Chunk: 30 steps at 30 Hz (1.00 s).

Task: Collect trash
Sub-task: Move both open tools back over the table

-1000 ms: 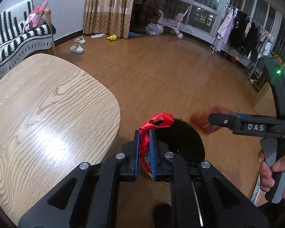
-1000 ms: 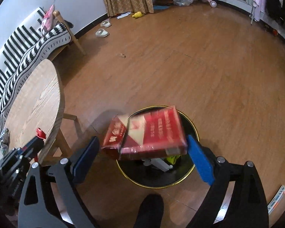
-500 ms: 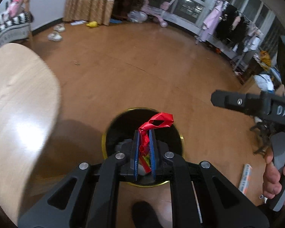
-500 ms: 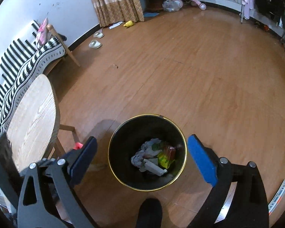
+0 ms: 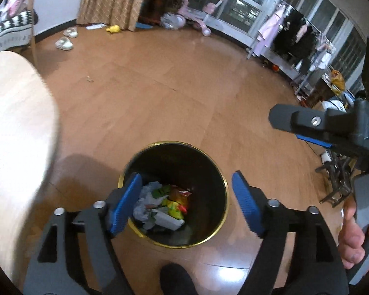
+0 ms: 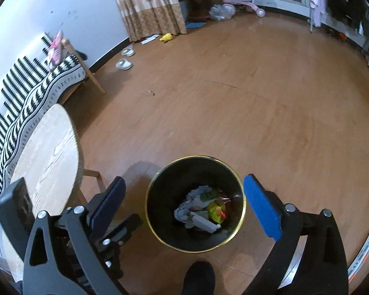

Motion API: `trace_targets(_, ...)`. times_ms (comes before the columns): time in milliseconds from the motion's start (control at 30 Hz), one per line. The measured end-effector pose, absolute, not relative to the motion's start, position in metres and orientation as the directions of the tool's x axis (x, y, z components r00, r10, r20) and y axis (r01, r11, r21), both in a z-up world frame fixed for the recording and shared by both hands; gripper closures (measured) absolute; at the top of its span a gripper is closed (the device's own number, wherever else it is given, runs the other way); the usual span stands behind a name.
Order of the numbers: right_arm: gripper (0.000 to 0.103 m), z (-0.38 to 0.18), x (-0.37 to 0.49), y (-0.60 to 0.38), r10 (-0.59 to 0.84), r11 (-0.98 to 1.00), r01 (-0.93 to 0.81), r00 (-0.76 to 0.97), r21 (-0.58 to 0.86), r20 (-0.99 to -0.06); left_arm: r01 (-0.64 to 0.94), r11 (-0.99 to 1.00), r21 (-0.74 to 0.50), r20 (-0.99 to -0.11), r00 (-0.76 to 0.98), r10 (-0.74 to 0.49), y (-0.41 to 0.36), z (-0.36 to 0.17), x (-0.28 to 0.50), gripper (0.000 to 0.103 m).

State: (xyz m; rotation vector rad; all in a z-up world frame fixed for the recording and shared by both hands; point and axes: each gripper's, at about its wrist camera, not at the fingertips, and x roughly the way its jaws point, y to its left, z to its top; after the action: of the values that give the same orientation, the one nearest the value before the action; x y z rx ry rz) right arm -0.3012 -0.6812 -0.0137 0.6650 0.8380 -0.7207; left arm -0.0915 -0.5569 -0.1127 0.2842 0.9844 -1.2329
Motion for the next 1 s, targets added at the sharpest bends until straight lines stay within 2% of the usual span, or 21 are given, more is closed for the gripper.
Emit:
trace_targets(100, 0.010, -0.011, -0.277, -0.667, -0.282, 0.619, 0.753, 0.480, 0.225, -0.831, 0.872, 0.399, -0.283, -0.734, 0.070, -0.675, -0.528, -0.096, -0.071, 0.015)
trace_targets(400, 0.008, -0.004, -0.158, -0.580, -0.163, 0.772, 0.589, 0.546, 0.238, -0.822, 0.754, 0.621, -0.216, -0.702, 0.322, -0.635, -0.399, -0.052, 0.011, 0.012)
trace_targets(600, 0.008, -0.003, -0.063, -0.477, -0.048, 0.891, 0.397, 0.564, 0.220, -0.825, 0.552, 0.810, -0.197, -0.694, 0.505, -0.513, -0.269, -0.033, 0.085, 0.012)
trace_targets(800, 0.008, -0.007, -0.003, -0.389, 0.060, 0.936, 0.256, 0.560, 0.241, -0.826, 0.300, 0.939, -0.167, -0.676, 0.658, -0.330, -0.128, -0.022, 0.148, 0.012)
trace_targets(900, 0.008, -0.011, 0.018, -0.351, 0.092, 0.950, 0.201, 0.553, 0.240, -0.828, 0.221, 0.969, -0.109, -0.671, 0.703, -0.236, -0.088, -0.026, 0.168, 0.012)
trace_targets(1000, 0.008, -0.016, 0.035, -0.321, 0.107, 0.962, 0.154, 0.543, 0.225, -0.833, 0.188, 0.978, -0.087, -0.671, 0.715, -0.197, -0.061, -0.046, 0.179, 0.012)
